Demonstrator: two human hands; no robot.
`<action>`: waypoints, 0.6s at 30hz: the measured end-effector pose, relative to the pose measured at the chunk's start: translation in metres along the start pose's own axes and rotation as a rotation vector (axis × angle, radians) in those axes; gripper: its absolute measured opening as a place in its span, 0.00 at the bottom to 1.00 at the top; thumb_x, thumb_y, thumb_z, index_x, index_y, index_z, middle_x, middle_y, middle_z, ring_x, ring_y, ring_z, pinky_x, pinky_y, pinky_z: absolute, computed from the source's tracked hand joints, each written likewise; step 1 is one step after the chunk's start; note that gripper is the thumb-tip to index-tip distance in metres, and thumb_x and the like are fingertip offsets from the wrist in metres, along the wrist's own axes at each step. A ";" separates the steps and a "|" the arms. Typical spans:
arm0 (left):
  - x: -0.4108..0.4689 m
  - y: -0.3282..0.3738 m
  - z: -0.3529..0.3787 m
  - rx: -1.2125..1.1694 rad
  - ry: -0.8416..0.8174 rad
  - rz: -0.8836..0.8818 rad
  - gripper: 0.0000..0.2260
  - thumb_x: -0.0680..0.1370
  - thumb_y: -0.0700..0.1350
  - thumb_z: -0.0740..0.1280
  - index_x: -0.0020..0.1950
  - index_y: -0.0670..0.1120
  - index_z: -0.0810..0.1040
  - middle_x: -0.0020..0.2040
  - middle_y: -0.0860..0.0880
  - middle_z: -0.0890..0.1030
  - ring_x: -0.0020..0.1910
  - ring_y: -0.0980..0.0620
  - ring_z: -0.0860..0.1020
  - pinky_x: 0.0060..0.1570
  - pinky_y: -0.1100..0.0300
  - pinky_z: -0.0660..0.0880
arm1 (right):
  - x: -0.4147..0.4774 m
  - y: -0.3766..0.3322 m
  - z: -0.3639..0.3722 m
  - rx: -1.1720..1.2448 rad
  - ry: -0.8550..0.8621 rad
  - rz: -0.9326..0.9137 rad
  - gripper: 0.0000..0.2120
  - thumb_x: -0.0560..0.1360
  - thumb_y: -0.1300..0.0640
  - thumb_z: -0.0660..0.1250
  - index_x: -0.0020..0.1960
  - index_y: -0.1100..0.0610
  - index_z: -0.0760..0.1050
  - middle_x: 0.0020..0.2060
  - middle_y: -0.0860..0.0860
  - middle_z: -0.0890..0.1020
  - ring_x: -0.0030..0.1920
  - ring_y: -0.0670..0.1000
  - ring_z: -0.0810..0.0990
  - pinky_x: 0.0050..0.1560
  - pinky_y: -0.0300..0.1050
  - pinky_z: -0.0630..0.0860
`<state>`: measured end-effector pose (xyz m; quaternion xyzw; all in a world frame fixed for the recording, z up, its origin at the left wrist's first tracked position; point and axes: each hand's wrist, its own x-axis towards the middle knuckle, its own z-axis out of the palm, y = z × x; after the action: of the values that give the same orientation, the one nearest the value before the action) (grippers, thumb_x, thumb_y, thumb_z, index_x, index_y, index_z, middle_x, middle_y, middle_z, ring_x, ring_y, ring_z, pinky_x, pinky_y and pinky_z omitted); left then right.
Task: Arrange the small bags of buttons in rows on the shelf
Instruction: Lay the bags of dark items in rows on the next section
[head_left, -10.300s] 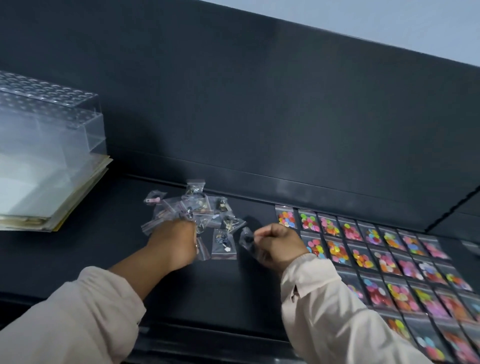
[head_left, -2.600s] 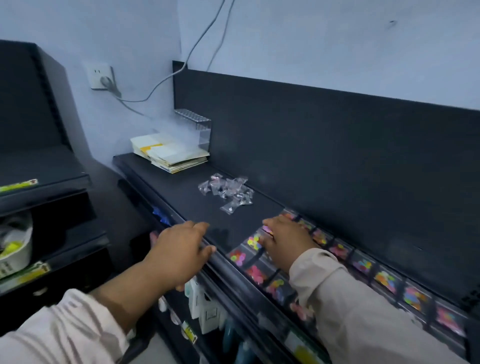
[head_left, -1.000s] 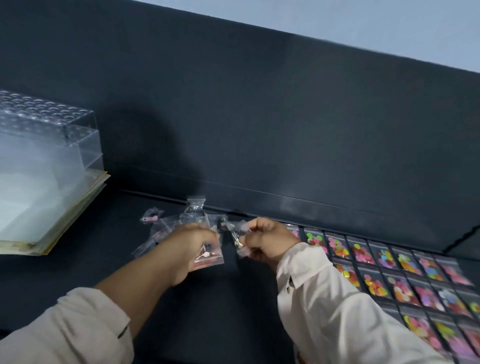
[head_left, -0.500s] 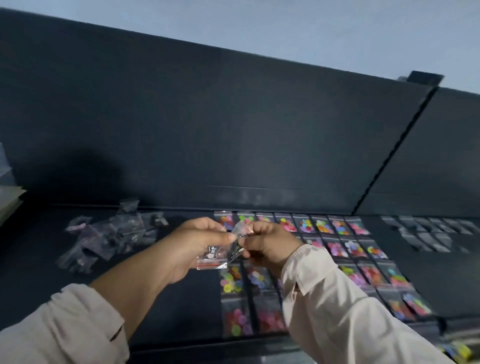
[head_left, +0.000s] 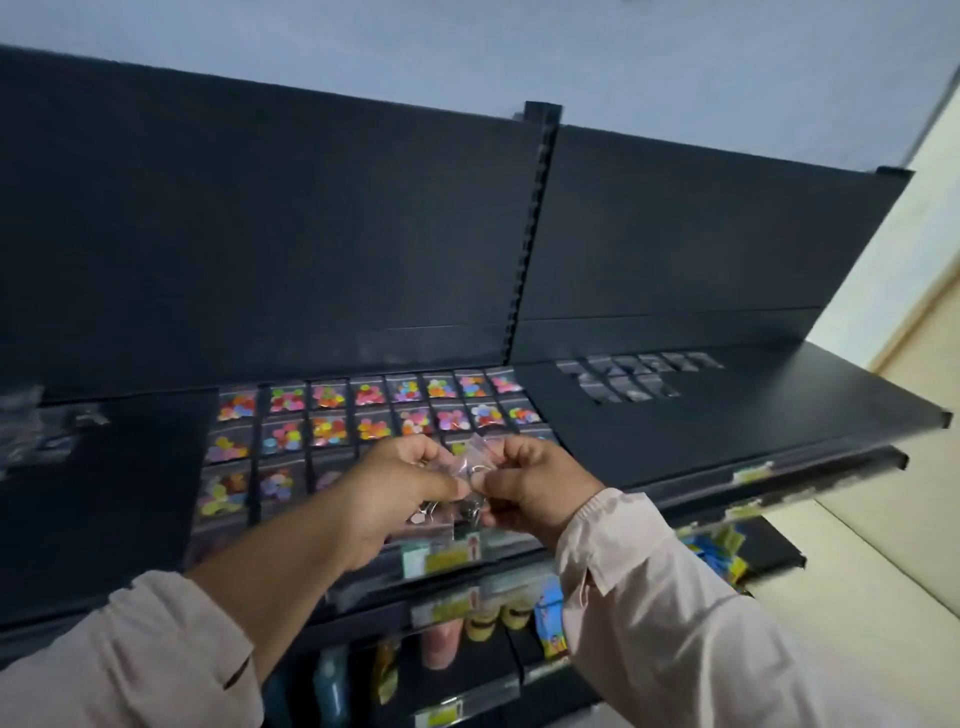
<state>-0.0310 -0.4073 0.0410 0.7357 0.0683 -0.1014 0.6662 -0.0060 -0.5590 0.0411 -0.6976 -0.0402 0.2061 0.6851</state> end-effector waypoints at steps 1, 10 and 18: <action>-0.001 0.000 0.018 -0.007 0.006 0.012 0.07 0.71 0.33 0.72 0.43 0.43 0.77 0.39 0.48 0.80 0.38 0.52 0.77 0.40 0.60 0.74 | -0.011 0.003 -0.014 0.045 0.018 0.007 0.12 0.73 0.70 0.65 0.35 0.57 0.74 0.24 0.51 0.76 0.25 0.49 0.73 0.28 0.39 0.73; 0.004 0.005 0.140 -0.060 0.011 0.011 0.08 0.70 0.34 0.72 0.42 0.44 0.77 0.43 0.42 0.82 0.38 0.47 0.78 0.47 0.51 0.77 | -0.071 0.023 -0.125 0.288 0.172 0.082 0.11 0.75 0.64 0.64 0.34 0.57 0.72 0.23 0.50 0.75 0.25 0.47 0.75 0.27 0.36 0.71; 0.047 0.020 0.197 -0.117 -0.108 -0.099 0.07 0.71 0.35 0.73 0.43 0.43 0.77 0.40 0.43 0.83 0.34 0.49 0.80 0.50 0.49 0.77 | -0.059 0.021 -0.189 0.277 0.308 0.079 0.13 0.76 0.65 0.64 0.33 0.57 0.72 0.21 0.49 0.75 0.23 0.47 0.74 0.26 0.35 0.71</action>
<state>0.0080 -0.6069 0.0306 0.6846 0.0742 -0.1696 0.7050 0.0002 -0.7576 0.0297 -0.6210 0.1211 0.1271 0.7639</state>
